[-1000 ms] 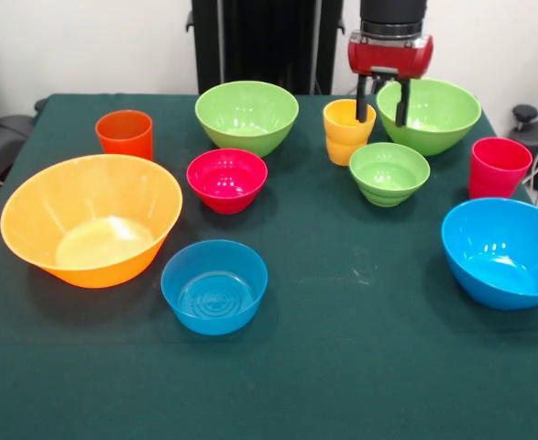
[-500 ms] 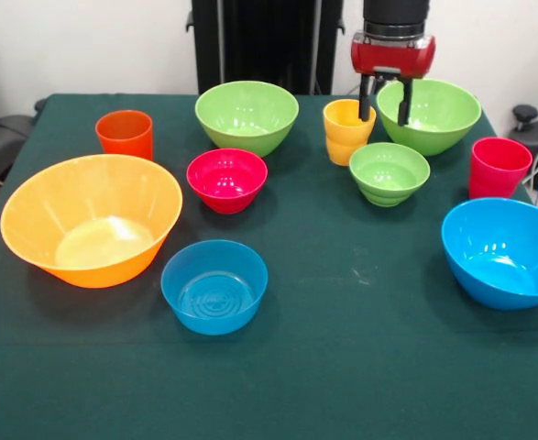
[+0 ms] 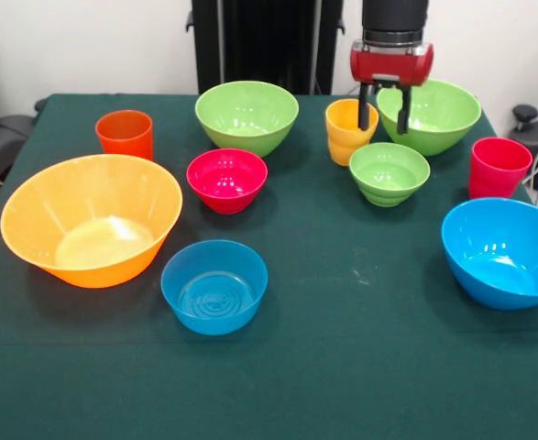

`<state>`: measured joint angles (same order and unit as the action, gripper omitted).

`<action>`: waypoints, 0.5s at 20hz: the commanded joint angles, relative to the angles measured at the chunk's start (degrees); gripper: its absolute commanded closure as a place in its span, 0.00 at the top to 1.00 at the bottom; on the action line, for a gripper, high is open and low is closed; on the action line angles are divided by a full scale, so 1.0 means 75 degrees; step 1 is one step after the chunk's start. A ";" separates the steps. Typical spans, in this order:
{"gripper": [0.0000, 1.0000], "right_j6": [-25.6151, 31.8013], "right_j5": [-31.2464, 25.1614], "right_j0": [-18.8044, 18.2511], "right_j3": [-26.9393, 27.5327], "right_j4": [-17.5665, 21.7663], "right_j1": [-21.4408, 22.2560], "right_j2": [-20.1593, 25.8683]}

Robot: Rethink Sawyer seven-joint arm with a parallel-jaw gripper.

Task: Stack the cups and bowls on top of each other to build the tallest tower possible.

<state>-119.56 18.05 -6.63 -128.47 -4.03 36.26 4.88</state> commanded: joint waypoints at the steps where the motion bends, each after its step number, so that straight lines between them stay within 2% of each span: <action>1: 1.00 -0.1701 0.0774 -0.0122 -0.0325 0.0448 -0.0524 0.0414; 10: 1.00 -0.1802 0.0976 -0.0027 -0.0559 0.0358 -0.0672 0.0230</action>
<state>-120.94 25.20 -6.88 -129.10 -2.74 34.31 4.90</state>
